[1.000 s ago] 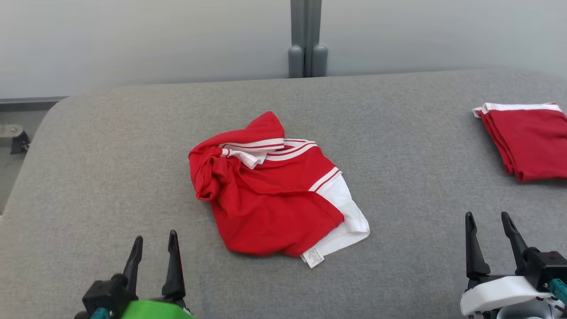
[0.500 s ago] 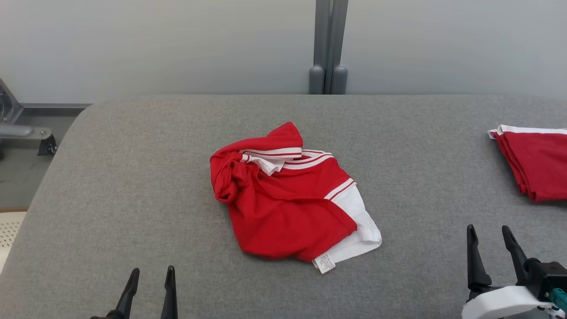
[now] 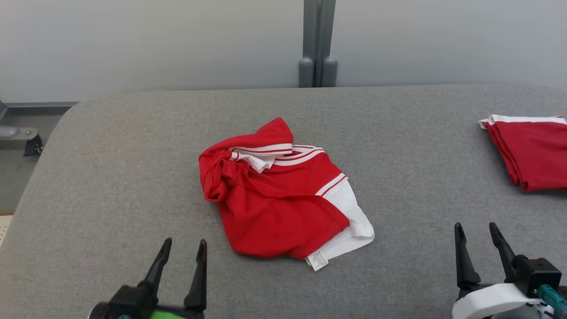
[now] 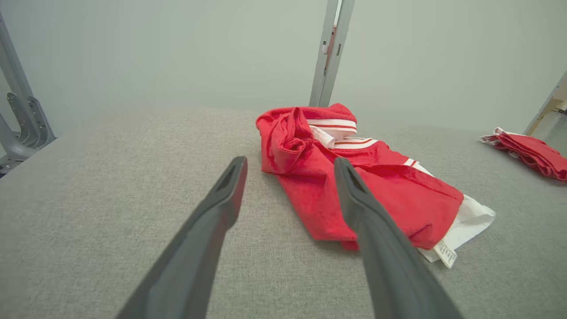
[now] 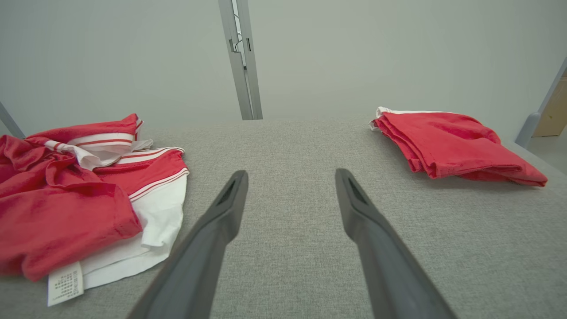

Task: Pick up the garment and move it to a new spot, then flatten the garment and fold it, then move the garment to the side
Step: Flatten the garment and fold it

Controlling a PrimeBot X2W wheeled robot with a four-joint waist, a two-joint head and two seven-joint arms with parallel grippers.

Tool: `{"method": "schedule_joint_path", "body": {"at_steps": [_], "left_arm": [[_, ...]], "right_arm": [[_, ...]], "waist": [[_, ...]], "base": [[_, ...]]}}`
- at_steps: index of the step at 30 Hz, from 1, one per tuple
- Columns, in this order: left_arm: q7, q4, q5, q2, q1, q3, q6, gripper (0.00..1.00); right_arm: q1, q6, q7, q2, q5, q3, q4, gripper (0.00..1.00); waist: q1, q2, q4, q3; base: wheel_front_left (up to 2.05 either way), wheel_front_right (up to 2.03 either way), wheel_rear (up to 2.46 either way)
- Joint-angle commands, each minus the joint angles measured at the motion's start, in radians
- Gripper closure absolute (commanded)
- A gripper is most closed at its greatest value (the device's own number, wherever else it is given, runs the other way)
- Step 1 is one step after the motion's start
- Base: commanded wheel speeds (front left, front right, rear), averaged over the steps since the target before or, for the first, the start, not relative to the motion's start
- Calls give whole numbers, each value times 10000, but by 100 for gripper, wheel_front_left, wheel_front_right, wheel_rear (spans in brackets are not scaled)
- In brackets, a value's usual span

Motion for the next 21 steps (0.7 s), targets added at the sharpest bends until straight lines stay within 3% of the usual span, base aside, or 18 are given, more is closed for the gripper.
{"method": "schedule_joint_path", "body": {"at_steps": [1,6,14,18,21], "left_arm": [[-29,17,-34,119,-390,-214,-42,0],[-19,421,-199,398,-1791,-1463,-40,0],[28,2022,-906,863,-4485,-4293,-36,0],[515,2856,-1423,780,-5718,-4937,-36,0],[1451,3742,-1406,666,-6530,-5032,26,0]], "right_arm": [[-163,-15,0,-22,-76,50,-7,0],[-466,-15,0,-24,-115,209,-105,0],[-1036,-15,0,-24,60,446,-108,0],[-1318,-15,0,-24,136,547,-154,0],[-1524,-15,0,-22,220,661,-214,0]], "waist": [[0,0,-207,167],[0,0,-667,712],[0,0,-1562,1629],[0,0,-1910,2112],[0,0,-2121,2505]], "base": [[0,0,0],[0,0,0],[0,0,0],[0,0,0],[0,0,0]]}}
